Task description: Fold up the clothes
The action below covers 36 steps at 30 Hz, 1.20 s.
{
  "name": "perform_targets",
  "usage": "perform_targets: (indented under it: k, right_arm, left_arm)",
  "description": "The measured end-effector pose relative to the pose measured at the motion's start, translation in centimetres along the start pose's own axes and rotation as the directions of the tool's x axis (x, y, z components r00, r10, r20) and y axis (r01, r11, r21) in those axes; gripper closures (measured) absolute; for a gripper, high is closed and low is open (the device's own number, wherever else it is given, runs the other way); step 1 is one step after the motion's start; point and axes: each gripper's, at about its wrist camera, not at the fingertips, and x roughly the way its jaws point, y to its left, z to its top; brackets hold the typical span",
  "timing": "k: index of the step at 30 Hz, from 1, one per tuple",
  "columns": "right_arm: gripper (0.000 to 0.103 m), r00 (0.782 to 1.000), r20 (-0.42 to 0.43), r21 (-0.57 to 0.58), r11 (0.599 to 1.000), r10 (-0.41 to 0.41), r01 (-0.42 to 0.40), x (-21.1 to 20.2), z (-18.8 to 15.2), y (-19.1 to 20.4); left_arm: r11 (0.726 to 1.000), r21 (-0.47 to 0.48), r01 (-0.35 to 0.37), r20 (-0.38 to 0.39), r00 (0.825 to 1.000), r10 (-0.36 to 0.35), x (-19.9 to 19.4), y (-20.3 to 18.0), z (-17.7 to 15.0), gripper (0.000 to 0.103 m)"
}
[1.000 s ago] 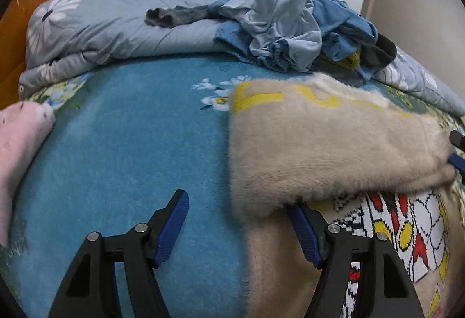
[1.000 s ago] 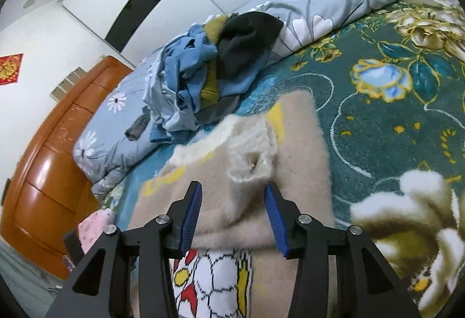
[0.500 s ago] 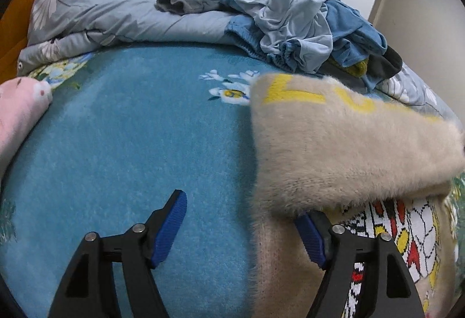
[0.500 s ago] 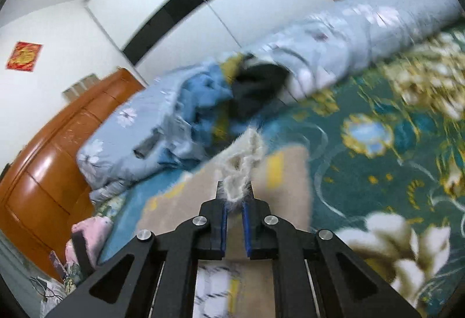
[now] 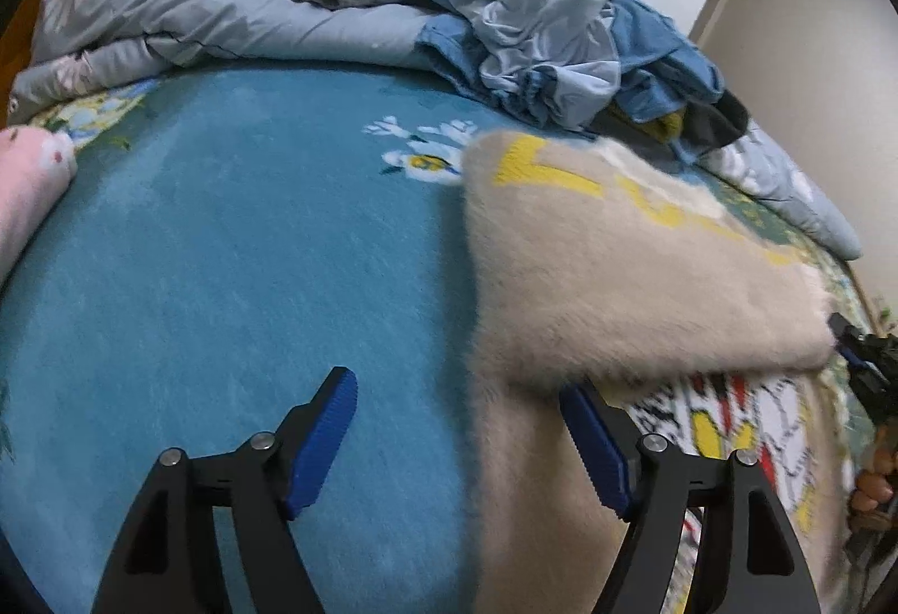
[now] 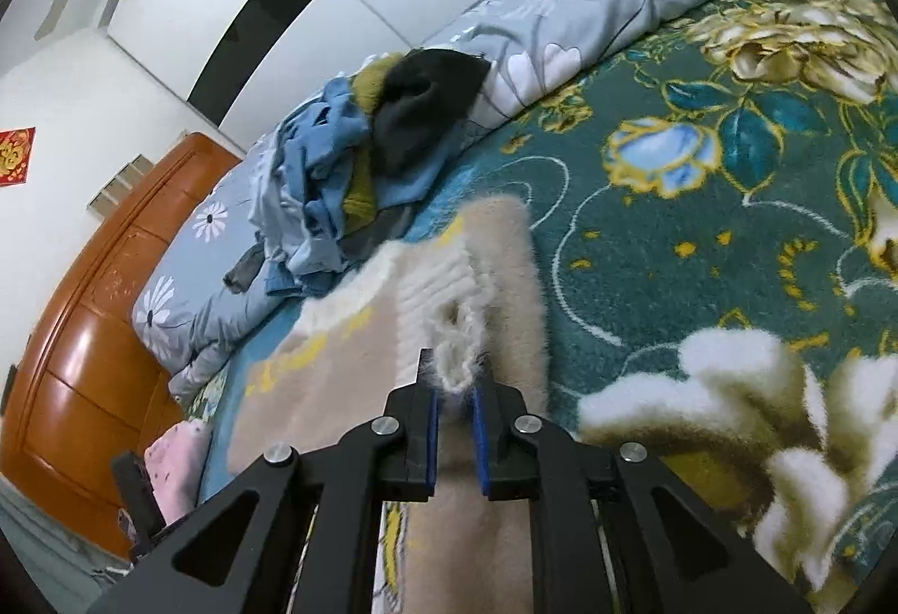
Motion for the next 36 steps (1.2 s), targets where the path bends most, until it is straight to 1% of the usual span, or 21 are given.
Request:
perform_targets:
  k: [2, 4, 5, 7, 10, 13, 15, 20, 22, 24, 26, 27, 28, 29, 31, 33, 34, 35, 36]
  right_arm:
    - [0.086, 1.0, -0.011, -0.021, 1.0, 0.0, 0.0, -1.3, -0.6, -0.1]
    - [0.078, 1.0, -0.031, -0.039, 0.999, -0.004, 0.003, -2.6, -1.4, -0.5]
    - [0.076, 0.999, -0.048, -0.041, 0.999, -0.005, 0.003, -3.1, -2.0, -0.9]
    - [0.076, 0.996, -0.089, -0.038, 0.999, 0.0, -0.003, -4.0, -3.3, -1.9]
    - [0.076, 0.987, -0.159, -0.015, 0.999, 0.029, -0.032, -4.8, -5.6, -3.1]
    - [0.076, 0.978, -0.196, -0.024, 0.997, 0.068, -0.074, -5.2, -7.5, -2.6]
    - [0.076, 0.971, -0.222, -0.029, 0.994, 0.094, -0.103, -5.4, -8.7, -2.3]
    - [0.073, 0.946, -0.284, -0.037, 0.984, 0.156, -0.173, -6.1, -11.7, -1.6]
    - [0.073, 0.931, -0.313, -0.031, 0.978, 0.187, -0.206, -6.2, -12.8, -1.3]
    - [0.073, 0.924, -0.327, -0.042, 0.974, 0.195, -0.221, -6.7, -13.9, -1.1]
    - [0.074, 0.922, -0.327, -0.043, 0.972, 0.206, -0.232, -7.3, -14.7, -1.2]
    - [0.078, 0.92, -0.327, -0.035, 0.97, 0.216, -0.24, -7.6, -15.1, -1.4]
    - [0.083, 0.918, -0.328, -0.027, 0.97, 0.221, -0.243, -7.9, -15.4, -1.7]
    - [0.086, 0.917, -0.331, -0.019, 0.97, 0.224, -0.244, -8.2, -15.7, -1.9]
    - [0.09, 0.916, -0.33, -0.015, 0.969, 0.228, -0.246, -8.6, -16.1, -2.2]
    - [0.091, 0.918, -0.324, -0.007, 0.969, 0.23, -0.245, -8.9, -16.3, -2.3]
    - [0.092, 0.919, -0.319, 0.0, 0.969, 0.232, -0.245, -9.0, -16.2, -2.3]
    - [0.092, 0.92, -0.315, 0.0, 0.969, 0.234, -0.246, -9.1, -16.1, -2.0]
    - [0.093, 0.922, -0.31, -0.008, 0.969, 0.233, -0.247, -9.2, -16.0, -1.7]
  left_arm:
    - [1.0, -0.01, 0.026, -0.012, 1.0, -0.027, -0.7, 0.2, -0.6, 0.025]
    - [0.998, -0.016, 0.053, -0.025, 0.998, -0.053, -1.4, 0.5, -1.4, 0.025]
    - [0.998, -0.017, 0.069, -0.033, 0.997, -0.069, -1.7, 0.7, -1.9, 0.025]
    - [0.995, -0.019, 0.097, -0.048, 0.994, -0.098, -2.2, 0.8, -3.0, 0.025]
    - [0.989, -0.029, 0.142, -0.059, 0.988, -0.143, -3.0, 0.7, -4.4, 0.025]
    - [0.973, -0.065, 0.222, -0.077, 0.971, -0.227, -3.7, 0.8, -5.6, 0.025]
    - [0.964, -0.069, 0.257, -0.093, 0.96, -0.262, -4.2, 0.6, -6.5, 0.025]
    - [0.947, -0.054, 0.317, -0.127, 0.939, -0.321, -5.9, -0.3, -8.8, 0.026]
    - [0.948, -0.041, 0.315, -0.135, 0.939, -0.318, -6.6, -0.6, -9.7, 0.027]
    - [0.946, -0.043, 0.321, -0.138, 0.936, -0.324, -7.3, -0.7, -10.6, 0.029]
    - [0.942, -0.06, 0.329, -0.139, 0.932, -0.335, -7.9, -0.5, -11.4, 0.035]
    - [0.94, -0.069, 0.333, -0.14, 0.93, -0.34, -8.2, -0.3, -11.8, 0.038]
    - [0.938, -0.077, 0.338, -0.141, 0.928, -0.346, -8.5, -0.2, -12.1, 0.045]
    - [0.935, -0.085, 0.344, -0.144, 0.925, -0.353, -8.8, 0.0, -12.5, 0.052]
    - [0.923, -0.106, 0.369, -0.15, 0.912, -0.382, -9.4, 0.5, -13.5, 0.055]
    - [0.915, -0.11, 0.387, -0.152, 0.904, -0.4, -10.0, 0.6, -14.2, 0.056]
    - [0.916, -0.108, 0.386, -0.154, 0.904, -0.399, -10.1, 0.5, -14.4, 0.064]
    - [0.919, -0.105, 0.381, -0.154, 0.906, -0.393, -10.3, 0.5, -14.6, 0.085]
    - [0.921, -0.103, 0.374, -0.152, 0.91, -0.387, -10.5, 0.4, -14.9, 0.091]
